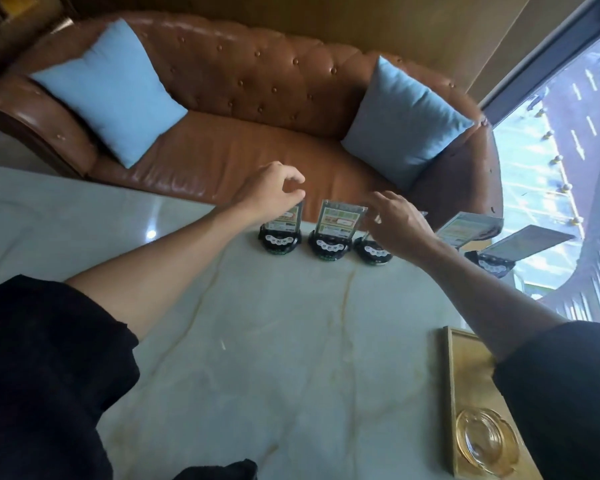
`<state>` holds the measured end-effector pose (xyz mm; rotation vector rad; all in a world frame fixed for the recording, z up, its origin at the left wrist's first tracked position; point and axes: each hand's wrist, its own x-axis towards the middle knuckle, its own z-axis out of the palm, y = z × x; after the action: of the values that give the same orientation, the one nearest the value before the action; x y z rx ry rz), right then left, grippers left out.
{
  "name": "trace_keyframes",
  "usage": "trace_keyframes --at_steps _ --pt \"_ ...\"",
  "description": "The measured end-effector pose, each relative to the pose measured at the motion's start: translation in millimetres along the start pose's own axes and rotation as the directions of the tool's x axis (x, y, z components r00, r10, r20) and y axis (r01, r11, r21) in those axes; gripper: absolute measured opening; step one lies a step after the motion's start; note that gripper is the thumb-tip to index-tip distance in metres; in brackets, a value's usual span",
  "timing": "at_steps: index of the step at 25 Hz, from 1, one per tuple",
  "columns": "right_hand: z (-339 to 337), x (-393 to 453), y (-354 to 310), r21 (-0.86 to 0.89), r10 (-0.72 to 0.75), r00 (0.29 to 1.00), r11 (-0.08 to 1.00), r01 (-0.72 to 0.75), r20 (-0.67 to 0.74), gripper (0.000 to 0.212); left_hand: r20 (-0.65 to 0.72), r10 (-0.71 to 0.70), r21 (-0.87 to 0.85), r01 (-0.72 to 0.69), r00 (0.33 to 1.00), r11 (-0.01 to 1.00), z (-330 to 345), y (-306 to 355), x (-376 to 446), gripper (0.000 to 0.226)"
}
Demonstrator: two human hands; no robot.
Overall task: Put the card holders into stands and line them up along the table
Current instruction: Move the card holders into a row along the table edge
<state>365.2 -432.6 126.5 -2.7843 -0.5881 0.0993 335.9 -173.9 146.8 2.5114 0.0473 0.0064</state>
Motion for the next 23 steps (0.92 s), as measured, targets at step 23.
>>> trace_keyframes --at_steps 23 --pt "-135.3 -112.2 244.9 -0.104 0.285 0.952 0.949 -0.296 -0.107 0.095 0.201 0.215 0.025 -0.224 0.956 0.974 161.5 264.9 28.6 0.103"
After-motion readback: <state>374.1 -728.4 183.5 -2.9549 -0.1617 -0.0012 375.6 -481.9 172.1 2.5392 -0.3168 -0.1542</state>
